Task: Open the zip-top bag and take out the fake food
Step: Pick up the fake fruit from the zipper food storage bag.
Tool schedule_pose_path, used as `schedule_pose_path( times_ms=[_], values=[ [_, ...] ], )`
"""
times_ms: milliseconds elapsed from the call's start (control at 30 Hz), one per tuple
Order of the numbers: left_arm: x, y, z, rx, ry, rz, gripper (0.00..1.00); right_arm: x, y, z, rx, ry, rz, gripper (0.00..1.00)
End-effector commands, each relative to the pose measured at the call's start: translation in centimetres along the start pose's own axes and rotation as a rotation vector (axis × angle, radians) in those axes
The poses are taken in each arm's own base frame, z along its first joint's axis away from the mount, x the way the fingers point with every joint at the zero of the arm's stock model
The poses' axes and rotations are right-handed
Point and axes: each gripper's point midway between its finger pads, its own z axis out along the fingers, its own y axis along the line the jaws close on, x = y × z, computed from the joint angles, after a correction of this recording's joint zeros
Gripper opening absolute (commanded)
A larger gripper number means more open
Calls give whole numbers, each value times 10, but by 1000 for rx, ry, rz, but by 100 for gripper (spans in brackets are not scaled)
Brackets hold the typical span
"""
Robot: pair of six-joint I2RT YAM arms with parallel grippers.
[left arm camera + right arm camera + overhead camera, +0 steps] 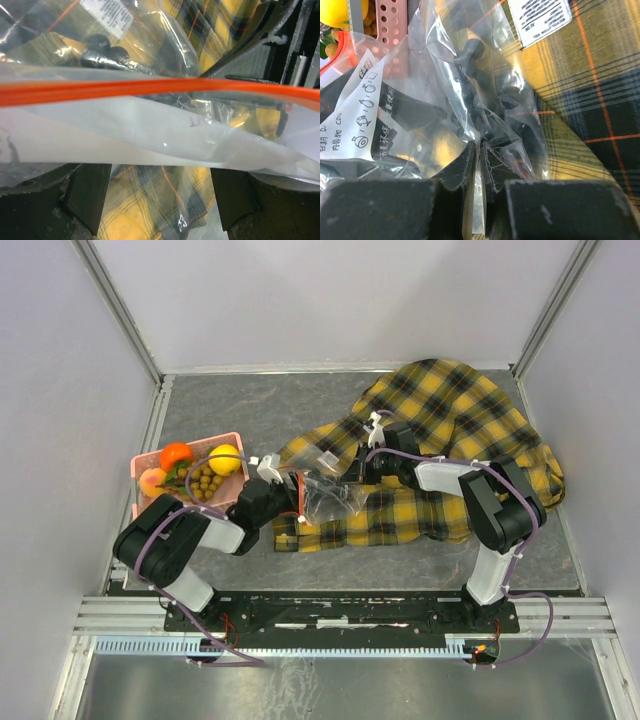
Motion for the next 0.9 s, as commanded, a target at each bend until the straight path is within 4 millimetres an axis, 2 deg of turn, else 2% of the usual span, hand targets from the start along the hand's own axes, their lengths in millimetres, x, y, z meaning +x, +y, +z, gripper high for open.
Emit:
schedule_pose_path(
  times_ms=[0,100,267,500,567,700,867],
  values=[
    [-11,2,-2,-44,-39,-7,82,0,25,-1,-53,-20,-57,15],
    [-11,3,-2,-58,-33,-7,82,5,30,1,-60,-18,-64,15],
    [-8,7,-4,-94,-38,-17,78,-3,36,-2,-62,-62,-64,16],
    [-8,2,1,-81,-40,-39,58,-1,41,2,-71,-64,-63,15],
    [-8,-1,4,-73,-35,-39,55,2,39,3,-68,-58,-60,15],
    [-1,3,8,-84,-8,-44,56,8,38,6,-69,-50,-59,15],
    [11,12,11,-118,21,-70,67,13,40,10,-70,-37,-63,15]
  ],
)
